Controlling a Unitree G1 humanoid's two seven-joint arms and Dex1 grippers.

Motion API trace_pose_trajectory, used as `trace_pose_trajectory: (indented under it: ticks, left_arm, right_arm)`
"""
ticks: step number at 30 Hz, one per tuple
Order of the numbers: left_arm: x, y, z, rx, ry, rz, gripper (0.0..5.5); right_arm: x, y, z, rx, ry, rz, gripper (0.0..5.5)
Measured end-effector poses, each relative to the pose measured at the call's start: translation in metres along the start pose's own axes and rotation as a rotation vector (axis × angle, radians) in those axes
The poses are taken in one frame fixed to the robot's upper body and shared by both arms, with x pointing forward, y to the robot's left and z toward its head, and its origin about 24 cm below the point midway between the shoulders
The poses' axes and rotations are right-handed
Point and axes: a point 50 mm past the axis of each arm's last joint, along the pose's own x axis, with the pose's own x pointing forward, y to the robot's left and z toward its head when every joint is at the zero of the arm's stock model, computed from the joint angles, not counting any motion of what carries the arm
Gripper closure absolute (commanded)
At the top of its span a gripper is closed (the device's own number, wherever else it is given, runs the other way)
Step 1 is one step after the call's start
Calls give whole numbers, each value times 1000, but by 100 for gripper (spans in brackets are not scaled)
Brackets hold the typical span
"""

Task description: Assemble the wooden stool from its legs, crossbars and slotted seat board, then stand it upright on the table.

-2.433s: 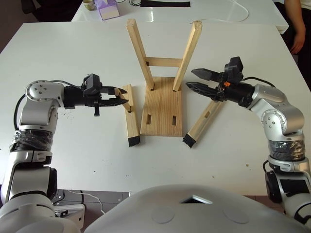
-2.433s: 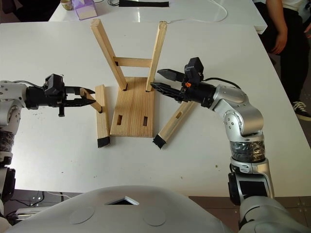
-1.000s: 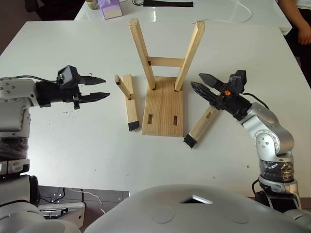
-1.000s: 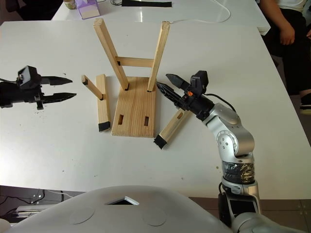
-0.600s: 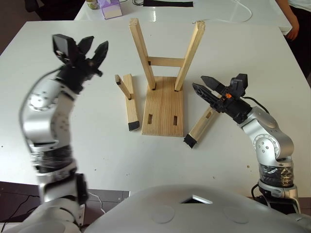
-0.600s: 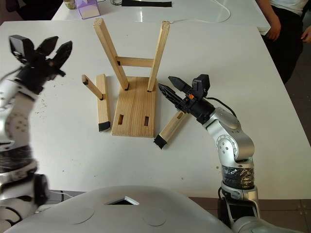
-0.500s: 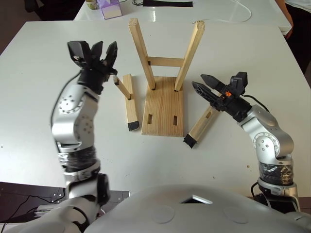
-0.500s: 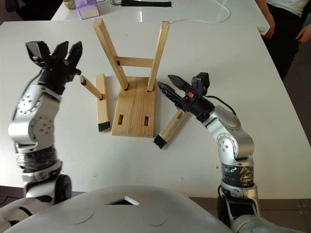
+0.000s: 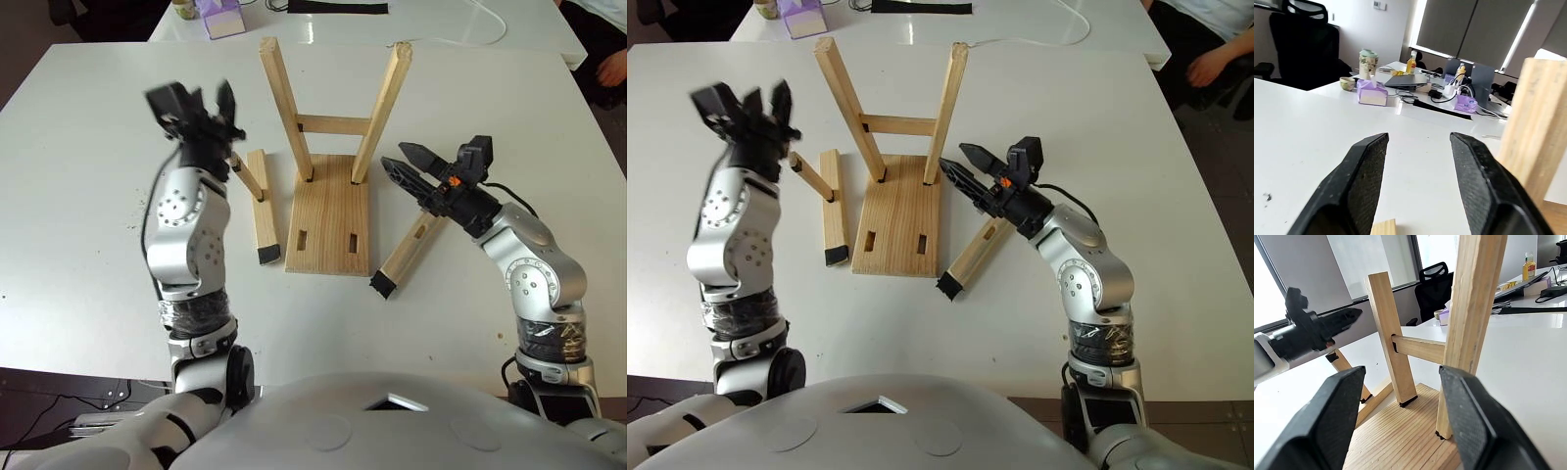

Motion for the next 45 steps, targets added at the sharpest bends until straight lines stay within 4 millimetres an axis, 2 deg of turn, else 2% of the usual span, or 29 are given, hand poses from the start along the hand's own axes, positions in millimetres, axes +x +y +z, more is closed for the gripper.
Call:
trace_pose_trajectory:
  ticks: [4,11,13,15,17,18,20,21,25,28,29,35,41,45]
  left_arm:
    - [11,-7,-7,17,-11,-54,317]
    - [-4,19,10,10,-80,89,317]
    - [-10,25,29,19,-152,148,317]
    - [-19,30,63,53,-275,209,317]
    - [-31,32,77,68,-297,272,317]
    - [-38,32,76,76,-274,301,317]
    - [-54,32,60,81,-164,339,317]
    - [-65,31,41,84,-48,350,317]
    - [-95,18,-14,86,277,303,257]
    - [-99,9,-42,64,445,233,204]
    - [-98,7,-48,62,477,215,204]
    - [-82,0,-56,44,520,191,204]
    - [-80,-3,-66,81,616,178,204]
    - [-86,-3,-69,127,691,160,204]
  right_arm:
    - [4,3,-2,9,-2,15,272]
    - [4,3,-2,12,3,17,272]
    - [3,3,-2,15,3,13,272]
    - [2,4,-3,17,4,11,272]
    - [1,5,-5,22,7,8,272]
    - [0,5,-7,27,11,5,272]
    - [-3,6,-10,35,17,-6,272]
    - [-4,7,-10,33,17,-12,272]
    - [-6,7,-10,31,21,-19,272]
    - [-7,5,-11,29,34,-22,272]
    - [-7,4,-11,24,40,-22,272]
    - [-1,-1,-7,13,46,-1,272]
    - [2,-2,-10,18,61,9,272]
    - [3,-1,-12,22,62,13,272]
